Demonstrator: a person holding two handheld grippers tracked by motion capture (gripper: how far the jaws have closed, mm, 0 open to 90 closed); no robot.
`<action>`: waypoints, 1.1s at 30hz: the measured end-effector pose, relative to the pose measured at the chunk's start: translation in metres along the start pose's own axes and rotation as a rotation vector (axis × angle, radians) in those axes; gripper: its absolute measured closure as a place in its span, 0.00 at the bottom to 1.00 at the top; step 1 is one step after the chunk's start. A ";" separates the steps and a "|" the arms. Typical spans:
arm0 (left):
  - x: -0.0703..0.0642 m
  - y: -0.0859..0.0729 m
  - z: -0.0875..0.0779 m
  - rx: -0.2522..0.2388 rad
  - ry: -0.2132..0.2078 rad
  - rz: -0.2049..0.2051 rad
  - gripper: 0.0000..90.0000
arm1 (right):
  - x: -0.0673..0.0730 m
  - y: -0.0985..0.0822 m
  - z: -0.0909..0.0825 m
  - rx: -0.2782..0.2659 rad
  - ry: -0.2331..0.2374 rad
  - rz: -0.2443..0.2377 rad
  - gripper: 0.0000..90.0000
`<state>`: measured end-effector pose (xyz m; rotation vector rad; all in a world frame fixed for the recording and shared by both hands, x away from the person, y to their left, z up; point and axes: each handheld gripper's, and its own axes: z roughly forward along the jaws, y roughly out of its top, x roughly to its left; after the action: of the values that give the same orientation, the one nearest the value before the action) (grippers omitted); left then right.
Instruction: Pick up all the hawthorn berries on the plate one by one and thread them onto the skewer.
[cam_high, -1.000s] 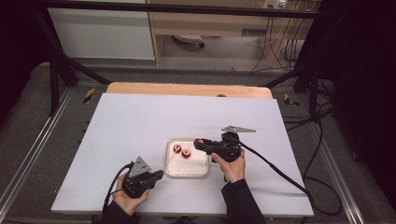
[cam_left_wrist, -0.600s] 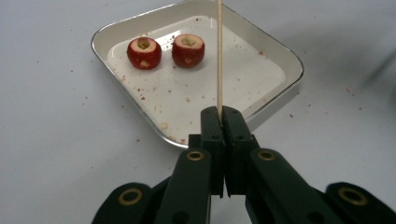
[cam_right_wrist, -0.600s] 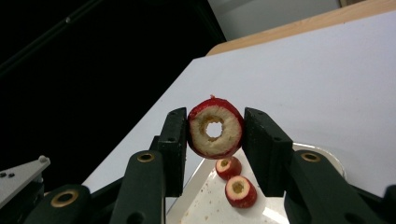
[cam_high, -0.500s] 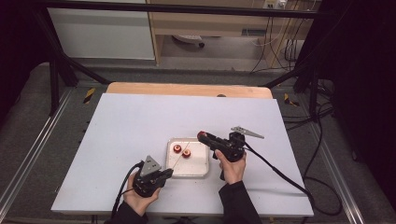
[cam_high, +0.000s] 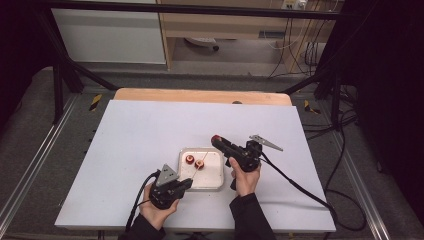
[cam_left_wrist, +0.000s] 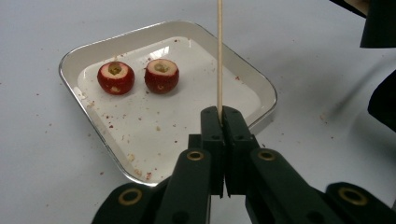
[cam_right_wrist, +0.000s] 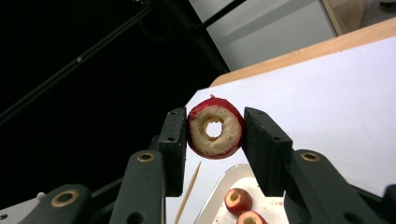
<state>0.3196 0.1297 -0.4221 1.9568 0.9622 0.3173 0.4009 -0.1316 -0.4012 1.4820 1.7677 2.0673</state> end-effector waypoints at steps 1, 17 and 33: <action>0.000 0.001 0.000 -0.003 0.000 -0.002 0.98 | 0.000 0.000 0.000 -0.004 0.003 0.005 0.68; -0.002 0.005 0.002 -0.015 -0.015 -0.015 0.98 | 0.001 -0.005 0.003 -0.036 0.028 0.034 0.68; -0.002 0.008 0.004 -0.032 -0.019 -0.050 0.98 | 0.001 -0.011 0.006 -0.030 0.042 0.033 0.68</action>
<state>0.3245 0.1228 -0.4174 1.9004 0.9861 0.2833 0.3983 -0.1230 -0.4102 1.4806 1.7303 2.1464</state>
